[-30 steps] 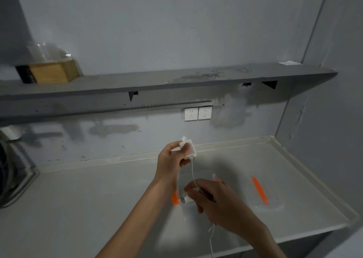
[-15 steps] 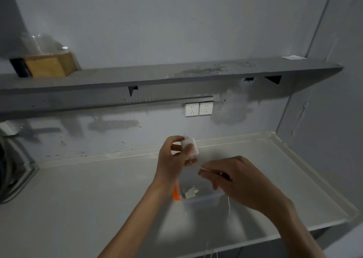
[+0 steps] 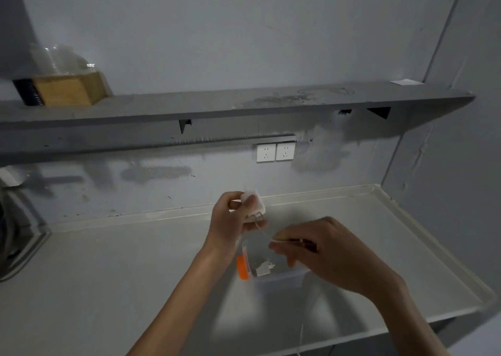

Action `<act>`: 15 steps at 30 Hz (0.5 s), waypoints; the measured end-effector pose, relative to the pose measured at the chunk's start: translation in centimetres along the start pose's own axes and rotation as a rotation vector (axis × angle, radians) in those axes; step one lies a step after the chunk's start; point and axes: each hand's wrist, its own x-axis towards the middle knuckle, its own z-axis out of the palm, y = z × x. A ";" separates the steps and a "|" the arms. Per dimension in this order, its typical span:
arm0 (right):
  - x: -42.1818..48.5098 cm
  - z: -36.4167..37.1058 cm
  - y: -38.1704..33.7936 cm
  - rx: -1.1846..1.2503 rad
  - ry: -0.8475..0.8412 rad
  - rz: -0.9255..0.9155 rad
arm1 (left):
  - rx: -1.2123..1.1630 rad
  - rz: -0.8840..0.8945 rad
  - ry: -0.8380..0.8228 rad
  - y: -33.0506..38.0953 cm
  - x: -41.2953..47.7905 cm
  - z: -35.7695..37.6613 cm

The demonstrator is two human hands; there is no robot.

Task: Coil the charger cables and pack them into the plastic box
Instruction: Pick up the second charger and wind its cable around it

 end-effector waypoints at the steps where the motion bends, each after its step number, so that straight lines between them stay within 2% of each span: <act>1: -0.2 0.3 -0.3 0.036 -0.052 0.007 | -0.054 -0.030 0.018 0.3 0.3 -0.1; 3: -0.4 0.9 -0.4 0.061 -0.054 -0.003 | -0.003 0.004 0.045 0.5 0.5 -0.4; 5: 0.1 0.9 -0.2 0.072 0.089 -0.036 | 0.128 0.092 0.014 0.6 -0.4 -0.6; 9: 2.0 -1.0 0.4 0.025 0.397 -0.102 | 0.289 0.244 -0.172 0.6 -2.6 -0.6; 15: 4.1 -2.5 0.4 0.105 0.509 -0.162 | 0.492 0.533 -0.243 1.7 -4.7 0.5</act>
